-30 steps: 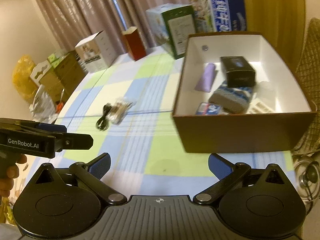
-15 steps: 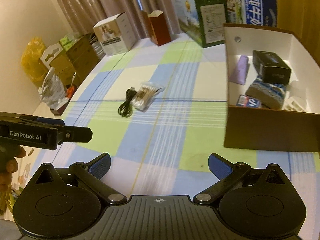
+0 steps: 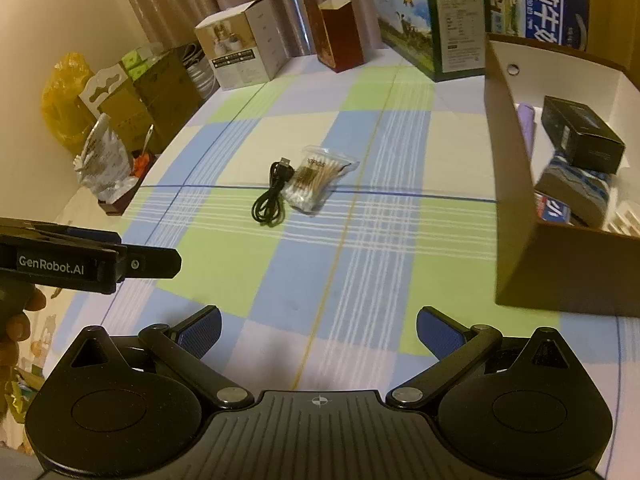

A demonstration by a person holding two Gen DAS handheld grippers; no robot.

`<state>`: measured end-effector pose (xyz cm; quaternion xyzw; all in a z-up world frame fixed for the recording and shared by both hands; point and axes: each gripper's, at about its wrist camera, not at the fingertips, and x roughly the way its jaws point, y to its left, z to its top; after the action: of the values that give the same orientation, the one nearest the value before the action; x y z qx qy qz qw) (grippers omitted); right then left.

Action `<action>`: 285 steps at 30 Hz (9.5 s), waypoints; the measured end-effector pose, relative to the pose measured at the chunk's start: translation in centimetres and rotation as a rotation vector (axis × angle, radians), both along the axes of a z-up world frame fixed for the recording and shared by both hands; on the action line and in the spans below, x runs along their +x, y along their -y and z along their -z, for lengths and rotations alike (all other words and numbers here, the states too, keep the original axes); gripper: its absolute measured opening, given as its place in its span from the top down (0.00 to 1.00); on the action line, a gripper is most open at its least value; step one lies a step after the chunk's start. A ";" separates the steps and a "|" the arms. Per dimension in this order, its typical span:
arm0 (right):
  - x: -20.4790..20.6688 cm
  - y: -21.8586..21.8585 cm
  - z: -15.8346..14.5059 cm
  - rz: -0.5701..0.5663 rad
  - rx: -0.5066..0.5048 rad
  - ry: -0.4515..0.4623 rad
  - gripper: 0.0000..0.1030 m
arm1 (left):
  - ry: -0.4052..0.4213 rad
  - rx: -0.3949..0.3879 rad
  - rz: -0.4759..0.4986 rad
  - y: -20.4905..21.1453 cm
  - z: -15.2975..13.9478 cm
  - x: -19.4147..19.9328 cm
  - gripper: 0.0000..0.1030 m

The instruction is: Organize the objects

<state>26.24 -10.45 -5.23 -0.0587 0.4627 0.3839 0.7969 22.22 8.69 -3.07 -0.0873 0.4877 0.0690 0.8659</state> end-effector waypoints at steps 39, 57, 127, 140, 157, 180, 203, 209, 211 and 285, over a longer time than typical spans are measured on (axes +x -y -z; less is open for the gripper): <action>12.0 -9.4 5.3 0.125 -0.035 0.008 0.22 | -0.039 -0.002 -0.006 -6.4 9.4 15.2 0.38; 13.0 -16.7 8.1 0.071 -0.049 -0.011 0.49 | -0.059 0.011 -0.090 -11.6 10.4 13.0 0.83; 1.1 1.7 6.9 -0.003 -0.126 0.048 0.79 | -0.097 -0.040 0.149 5.2 9.5 3.4 0.89; 0.6 2.9 5.0 0.022 -0.067 0.048 0.79 | -0.052 -0.043 0.146 5.5 7.6 2.2 0.89; 0.7 4.1 1.7 0.048 0.017 0.078 0.79 | 0.041 -0.059 0.169 6.8 3.5 2.2 0.89; 5.5 11.8 -5.5 0.211 0.122 0.230 0.79 | 0.208 -0.059 0.308 13.5 -3.1 7.3 0.89; 16.1 18.4 -6.8 0.320 0.135 0.277 0.79 | 0.221 -0.046 0.376 23.5 -3.8 17.7 0.89; 18.2 18.7 -5.3 0.322 0.131 0.227 0.79 | 0.190 -0.030 0.358 24.4 -2.6 20.0 0.89; 18.7 18.7 -4.8 0.320 0.130 0.212 0.79 | 0.178 -0.027 0.350 24.5 -2.2 20.7 0.89; 17.6 23.4 -5.8 0.326 0.111 0.180 0.02 | 0.221 0.059 0.206 24.4 -3.7 18.3 0.04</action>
<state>43.85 -33.81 0.52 0.0270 0.3709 0.2680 0.8887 40.50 -15.68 0.64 -0.0186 0.3934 -0.0160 0.9190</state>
